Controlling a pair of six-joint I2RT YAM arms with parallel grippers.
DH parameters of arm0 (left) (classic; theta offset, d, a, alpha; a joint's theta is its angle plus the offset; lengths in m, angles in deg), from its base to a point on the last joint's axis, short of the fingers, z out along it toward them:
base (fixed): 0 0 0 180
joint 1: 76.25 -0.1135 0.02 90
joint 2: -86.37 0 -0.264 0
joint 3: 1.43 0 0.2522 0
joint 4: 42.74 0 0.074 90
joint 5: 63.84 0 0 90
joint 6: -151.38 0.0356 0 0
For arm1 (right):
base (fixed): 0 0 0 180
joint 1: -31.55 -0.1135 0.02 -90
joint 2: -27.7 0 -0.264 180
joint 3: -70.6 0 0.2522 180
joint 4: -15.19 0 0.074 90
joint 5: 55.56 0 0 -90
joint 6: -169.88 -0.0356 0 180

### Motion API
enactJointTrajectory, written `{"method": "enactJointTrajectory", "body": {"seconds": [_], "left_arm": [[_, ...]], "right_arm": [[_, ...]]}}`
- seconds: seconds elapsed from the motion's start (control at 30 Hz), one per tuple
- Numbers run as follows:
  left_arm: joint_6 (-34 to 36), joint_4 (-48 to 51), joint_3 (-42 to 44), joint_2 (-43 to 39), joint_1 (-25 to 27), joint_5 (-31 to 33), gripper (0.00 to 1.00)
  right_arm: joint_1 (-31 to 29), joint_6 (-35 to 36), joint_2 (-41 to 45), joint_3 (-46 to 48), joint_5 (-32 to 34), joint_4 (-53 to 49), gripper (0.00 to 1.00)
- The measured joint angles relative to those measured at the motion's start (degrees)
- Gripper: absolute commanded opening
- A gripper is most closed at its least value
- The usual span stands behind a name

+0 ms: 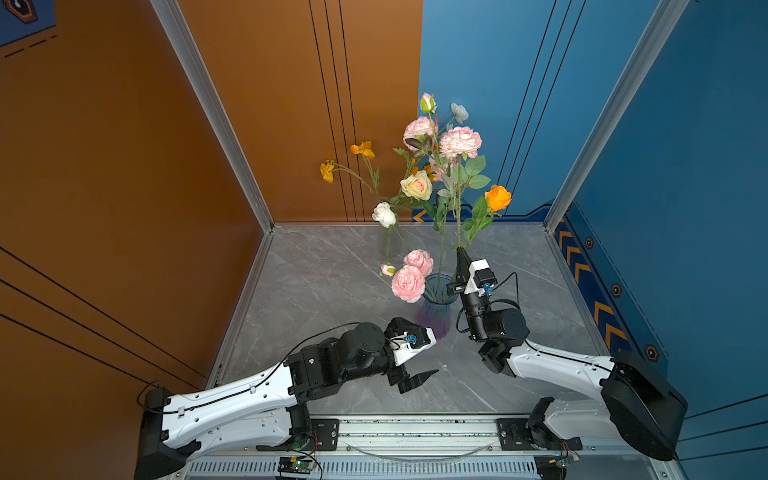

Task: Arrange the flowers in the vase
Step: 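Lower the pink rose spray stem into the vase with the right gripper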

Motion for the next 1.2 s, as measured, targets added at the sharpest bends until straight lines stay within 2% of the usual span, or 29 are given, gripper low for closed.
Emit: {"method": "enactJointTrajectory", "body": {"seconds": [0.63,0.93,1.2], "left_arm": [[-0.02,-4.39,2.4,4.09,-0.74,5.75,0.98],[-0.46,-11.15,6.05,4.5,-1.27,9.75,0.98],[-0.42,-17.84,6.47,9.29,-1.29,12.44,0.98]], "right_arm": [[-1.2,-8.33,1.07,7.21,-0.87,0.13,0.0],[-3.48,-8.85,3.78,11.43,-0.83,0.11,0.0],[-4.0,-9.46,6.47,13.94,-0.85,0.13,0.0]]}}
